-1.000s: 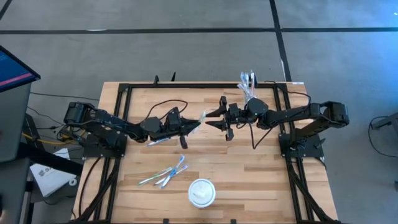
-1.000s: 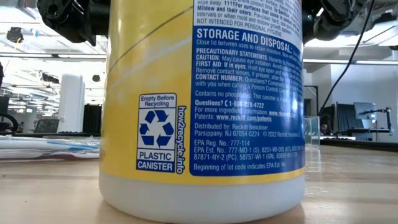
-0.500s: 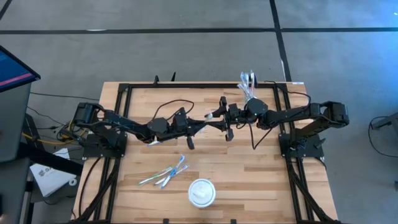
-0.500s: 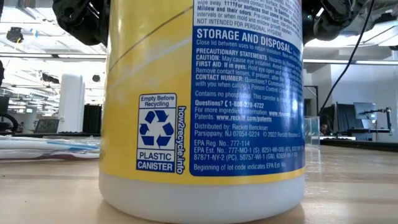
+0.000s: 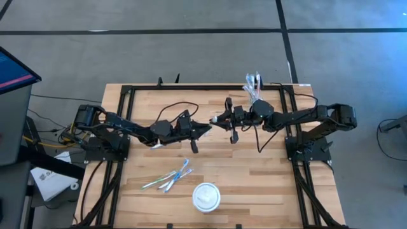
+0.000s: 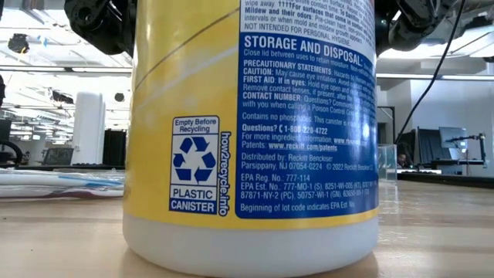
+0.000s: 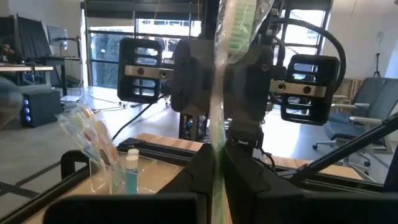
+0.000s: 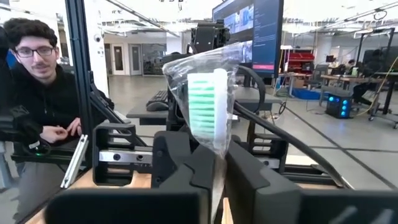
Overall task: Pick & Place toothbrushing station
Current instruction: Put the green toothbrush into the transparent organizer
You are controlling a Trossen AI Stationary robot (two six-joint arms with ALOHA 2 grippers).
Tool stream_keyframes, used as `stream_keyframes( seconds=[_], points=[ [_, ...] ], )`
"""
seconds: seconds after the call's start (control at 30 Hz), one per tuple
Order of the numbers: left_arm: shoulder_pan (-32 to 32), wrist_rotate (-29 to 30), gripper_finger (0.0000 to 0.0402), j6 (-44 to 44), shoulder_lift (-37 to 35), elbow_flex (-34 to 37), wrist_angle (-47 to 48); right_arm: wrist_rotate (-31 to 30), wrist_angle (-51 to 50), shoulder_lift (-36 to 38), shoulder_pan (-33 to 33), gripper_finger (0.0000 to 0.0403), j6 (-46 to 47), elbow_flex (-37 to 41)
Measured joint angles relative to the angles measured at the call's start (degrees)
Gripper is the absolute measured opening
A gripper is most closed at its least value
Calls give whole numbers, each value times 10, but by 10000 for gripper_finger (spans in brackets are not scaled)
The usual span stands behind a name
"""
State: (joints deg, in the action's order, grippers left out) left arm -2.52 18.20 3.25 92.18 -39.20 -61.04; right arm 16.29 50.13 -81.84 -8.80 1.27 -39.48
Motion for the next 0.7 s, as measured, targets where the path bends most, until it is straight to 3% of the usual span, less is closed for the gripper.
stream_keyframes(
  seconds=[0.47, 0.7],
  points=[
    [0, 20, 93, -18, -8, 0, 13, 2, -2, 2, 0, 5, 2, 0],
    [1, 31, 125, -18, -69, 1, 124, 20, -22, 3, -12, 4, 20, 0]
  ],
)
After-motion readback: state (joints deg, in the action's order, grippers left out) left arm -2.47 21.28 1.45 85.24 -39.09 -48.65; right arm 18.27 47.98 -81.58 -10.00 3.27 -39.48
